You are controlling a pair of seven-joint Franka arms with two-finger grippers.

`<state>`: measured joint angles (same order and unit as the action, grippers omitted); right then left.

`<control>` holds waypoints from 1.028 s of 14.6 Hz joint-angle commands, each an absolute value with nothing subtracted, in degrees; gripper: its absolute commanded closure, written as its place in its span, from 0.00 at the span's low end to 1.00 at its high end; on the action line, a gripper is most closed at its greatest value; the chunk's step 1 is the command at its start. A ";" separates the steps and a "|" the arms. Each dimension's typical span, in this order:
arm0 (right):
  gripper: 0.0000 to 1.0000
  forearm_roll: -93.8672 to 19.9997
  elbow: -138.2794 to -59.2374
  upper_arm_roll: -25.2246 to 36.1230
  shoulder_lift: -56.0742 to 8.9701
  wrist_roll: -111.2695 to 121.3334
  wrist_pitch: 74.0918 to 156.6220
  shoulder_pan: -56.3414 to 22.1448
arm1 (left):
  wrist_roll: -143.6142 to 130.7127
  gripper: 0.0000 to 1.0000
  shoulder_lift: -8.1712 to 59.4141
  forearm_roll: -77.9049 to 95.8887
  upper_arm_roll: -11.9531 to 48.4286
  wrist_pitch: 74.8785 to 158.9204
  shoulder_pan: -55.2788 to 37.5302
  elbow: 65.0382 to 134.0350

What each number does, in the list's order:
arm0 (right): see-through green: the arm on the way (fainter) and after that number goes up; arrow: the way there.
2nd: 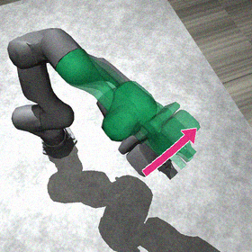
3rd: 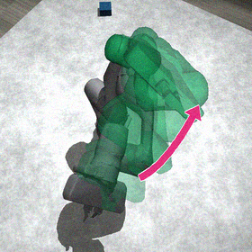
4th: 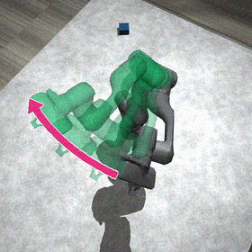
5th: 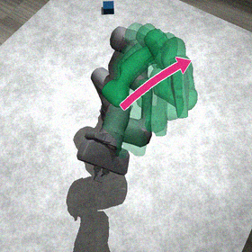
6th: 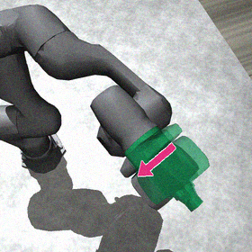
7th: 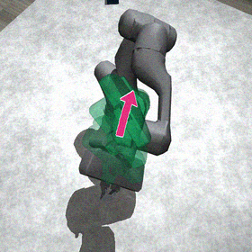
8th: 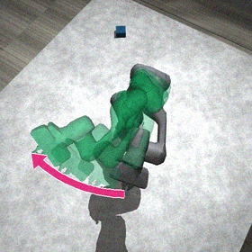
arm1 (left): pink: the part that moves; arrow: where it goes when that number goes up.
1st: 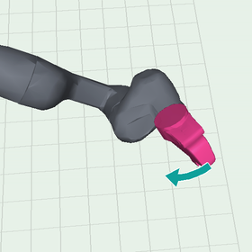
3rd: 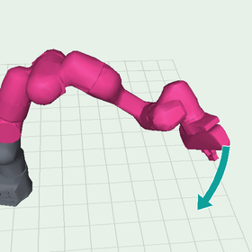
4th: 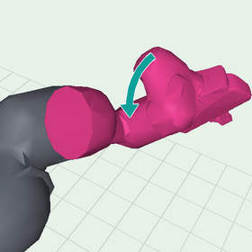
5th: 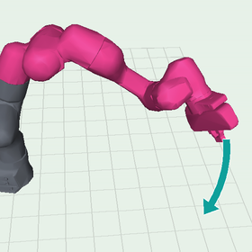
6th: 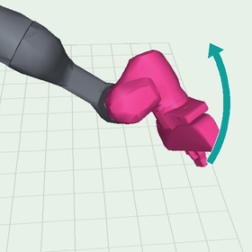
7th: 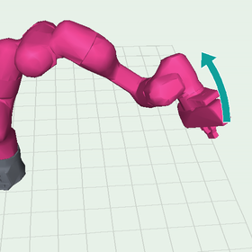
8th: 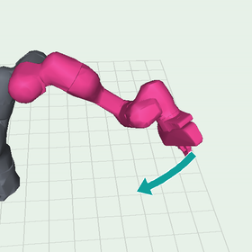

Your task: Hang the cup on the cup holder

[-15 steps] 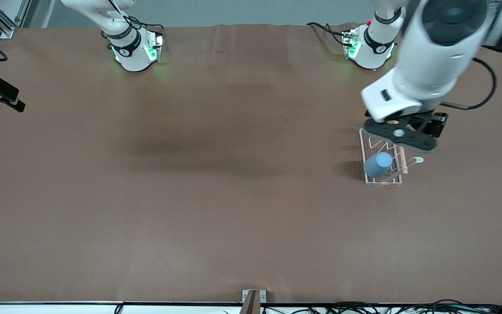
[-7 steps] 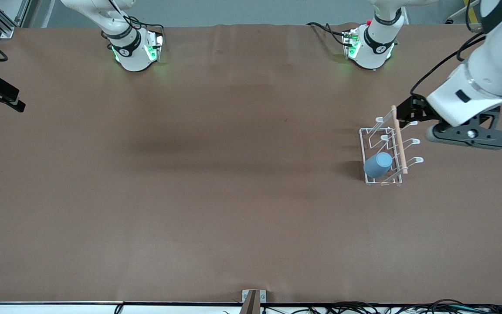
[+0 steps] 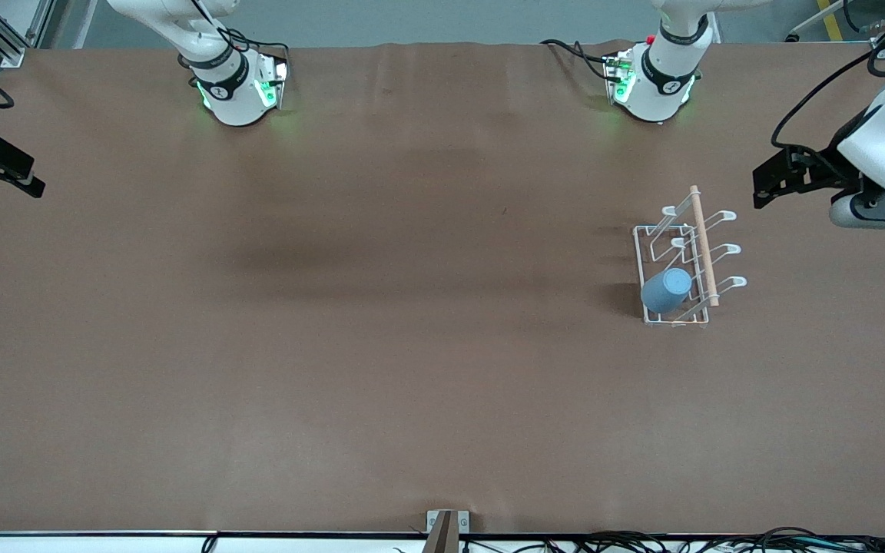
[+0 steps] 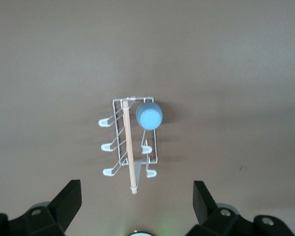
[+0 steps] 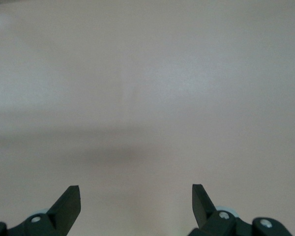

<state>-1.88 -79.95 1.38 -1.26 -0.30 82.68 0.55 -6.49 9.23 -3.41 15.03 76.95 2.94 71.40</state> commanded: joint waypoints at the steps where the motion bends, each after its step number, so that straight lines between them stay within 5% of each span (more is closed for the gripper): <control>1: 0.00 -1.76 -80.95 1.23 -0.44 -1.05 82.88 0.88 | -5.98 0.00 0.02 -1.94 13.19 81.20 1.93 84.17; 6: 0.00 -1.76 -81.04 1.32 -0.44 -1.05 82.79 0.88 | -6.06 0.00 -7.99 -1.14 13.10 88.24 2.20 96.41; 15: 0.00 -0.97 -81.12 1.32 -0.35 -0.44 82.79 0.70 | -6.94 0.00 -7.47 -0.53 8.26 87.80 0.35 95.54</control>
<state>-1.87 -80.11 1.47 -1.26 -0.36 82.67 0.55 -6.55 -6.84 -1.45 8.72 86.98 0.96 95.05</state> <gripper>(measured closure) 0.000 0.000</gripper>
